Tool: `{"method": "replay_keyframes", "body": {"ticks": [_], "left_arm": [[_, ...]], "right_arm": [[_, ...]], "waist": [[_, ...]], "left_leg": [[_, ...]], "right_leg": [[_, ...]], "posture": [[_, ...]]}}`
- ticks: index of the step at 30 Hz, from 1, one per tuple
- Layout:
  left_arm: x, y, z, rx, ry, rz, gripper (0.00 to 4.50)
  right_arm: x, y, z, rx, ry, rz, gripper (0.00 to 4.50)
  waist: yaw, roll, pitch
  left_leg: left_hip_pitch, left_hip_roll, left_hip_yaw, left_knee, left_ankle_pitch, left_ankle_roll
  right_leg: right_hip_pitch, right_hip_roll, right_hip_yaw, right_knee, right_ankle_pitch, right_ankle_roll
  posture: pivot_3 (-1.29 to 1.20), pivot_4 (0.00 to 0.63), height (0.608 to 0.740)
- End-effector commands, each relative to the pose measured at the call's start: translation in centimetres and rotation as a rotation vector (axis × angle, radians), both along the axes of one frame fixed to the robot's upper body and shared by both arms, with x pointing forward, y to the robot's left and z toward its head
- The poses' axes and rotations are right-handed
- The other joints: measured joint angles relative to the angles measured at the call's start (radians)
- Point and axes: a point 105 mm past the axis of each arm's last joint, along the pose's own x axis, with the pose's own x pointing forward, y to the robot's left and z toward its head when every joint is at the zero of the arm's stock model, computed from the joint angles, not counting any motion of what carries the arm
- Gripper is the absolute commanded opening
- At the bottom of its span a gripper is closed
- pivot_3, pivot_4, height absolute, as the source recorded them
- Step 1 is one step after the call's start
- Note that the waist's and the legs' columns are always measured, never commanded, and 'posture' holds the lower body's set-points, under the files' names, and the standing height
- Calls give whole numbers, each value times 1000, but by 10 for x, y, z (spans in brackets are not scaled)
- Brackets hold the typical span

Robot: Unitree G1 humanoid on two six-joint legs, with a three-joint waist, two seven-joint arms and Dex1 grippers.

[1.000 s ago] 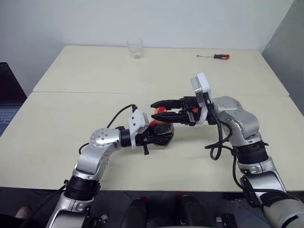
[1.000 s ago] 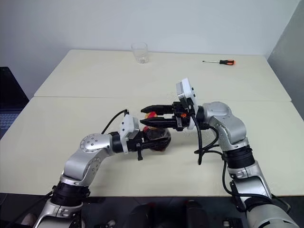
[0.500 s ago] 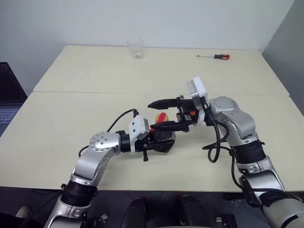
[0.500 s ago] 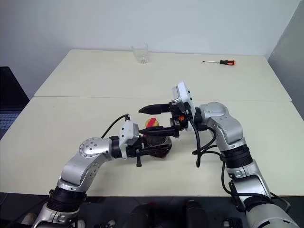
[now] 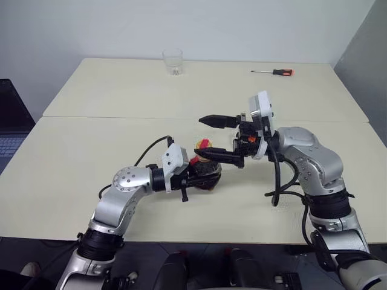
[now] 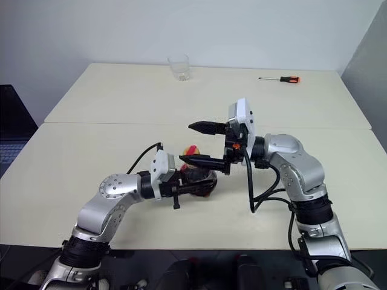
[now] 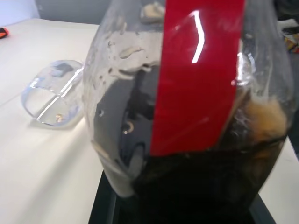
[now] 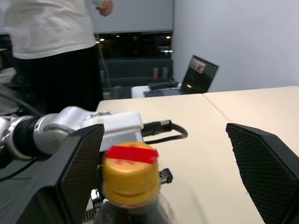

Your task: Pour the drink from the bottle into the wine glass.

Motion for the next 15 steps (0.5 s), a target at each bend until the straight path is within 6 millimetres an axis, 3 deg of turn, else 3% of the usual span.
{"method": "replay_keyframes", "body": {"ticks": [1,9,15], "left_arm": [[12,-6,17,-49,-75,26,976],[35,-12,23,-88,-87,81,976],[40,-14,24,-99,-96,93,976]], "right_arm": [[-4,0,14,53,-28,-42,4456],[8,8,15,60,-41,-182,4456],[21,16,17,78,-48,-290,4456]], "waist": [[0,0,0],[0,0,0],[-1,0,0]], "left_leg": [[0,0,0,0,0,0],[0,0,0,0,0,0],[0,0,1,0,0,0]], "right_leg": [[0,0,0,0,0,0],[0,0,0,0,0,0],[0,0,1,0,0,0]], "posture": [[0,150,740],[0,150,740],[0,150,740]]}}
